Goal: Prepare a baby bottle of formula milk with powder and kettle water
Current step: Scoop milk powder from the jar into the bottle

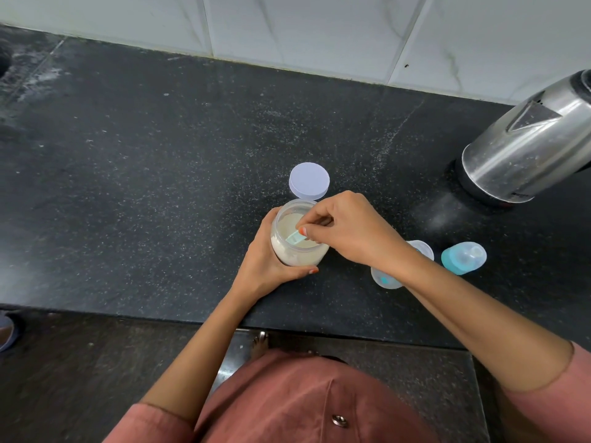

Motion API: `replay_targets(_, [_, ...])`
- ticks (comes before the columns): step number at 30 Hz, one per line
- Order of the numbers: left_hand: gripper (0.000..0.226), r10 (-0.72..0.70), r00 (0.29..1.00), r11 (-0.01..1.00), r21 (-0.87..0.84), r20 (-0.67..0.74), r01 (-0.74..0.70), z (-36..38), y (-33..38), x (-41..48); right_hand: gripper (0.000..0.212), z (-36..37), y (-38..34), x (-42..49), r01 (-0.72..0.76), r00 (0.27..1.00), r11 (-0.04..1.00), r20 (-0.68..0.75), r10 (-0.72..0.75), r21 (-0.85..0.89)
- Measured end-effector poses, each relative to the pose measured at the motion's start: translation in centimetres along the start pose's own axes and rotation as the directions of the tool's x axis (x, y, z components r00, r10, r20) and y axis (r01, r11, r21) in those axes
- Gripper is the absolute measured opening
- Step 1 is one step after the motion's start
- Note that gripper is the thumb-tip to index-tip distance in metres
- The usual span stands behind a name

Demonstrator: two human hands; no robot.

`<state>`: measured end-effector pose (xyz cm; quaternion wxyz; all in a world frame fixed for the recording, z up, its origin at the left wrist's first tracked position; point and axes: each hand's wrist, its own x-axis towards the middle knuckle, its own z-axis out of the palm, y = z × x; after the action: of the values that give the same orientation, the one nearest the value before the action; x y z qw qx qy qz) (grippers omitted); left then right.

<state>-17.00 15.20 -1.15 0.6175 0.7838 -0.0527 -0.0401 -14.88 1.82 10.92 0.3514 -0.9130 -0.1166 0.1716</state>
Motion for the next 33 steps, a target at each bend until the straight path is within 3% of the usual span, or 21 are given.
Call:
replay_targets(4, [0.088, 0.002, 1.000, 1.000, 0.012, -0.006, -0.002, 0.0, 0.1, -0.1, 0.012, -0.7, 0.1, 0.1, 0.017, 0.999, 0.999, 0.037, -0.016, -0.028])
replay_targets(11, [0.087, -0.003, 1.000, 1.000, 0.009, 0.002, 0.003, -0.1, 0.3, -0.1, 0.010, -0.2, 0.4, 0.5, -0.026, 0.997, 0.996, -0.067, 0.032, 0.089])
replay_targets(18, [0.086, -0.005, 1.000, 1.000, 0.007, -0.002, 0.005, 0.0, 0.3, -0.1, 0.008, -1.2, 0.4, 0.4, 0.031, 0.998, 0.999, 0.050, -0.032, 0.019])
replay_targets(25, [0.090, -0.008, 1.000, 1.000, 0.020, 0.008, 0.008, -0.1, 0.1, 0.0, 0.010, -0.5, 0.5, 0.6, 0.012, 0.999, 0.996, -0.031, -0.009, 0.088])
replay_targets(33, [0.088, 0.010, 1.000, 1.000, 0.016, 0.003, -0.010, 0.0, -0.1, 0.1, 0.010, -1.5, 0.7, 0.5, 0.058, 0.996, 0.997, 0.071, -0.061, 0.043])
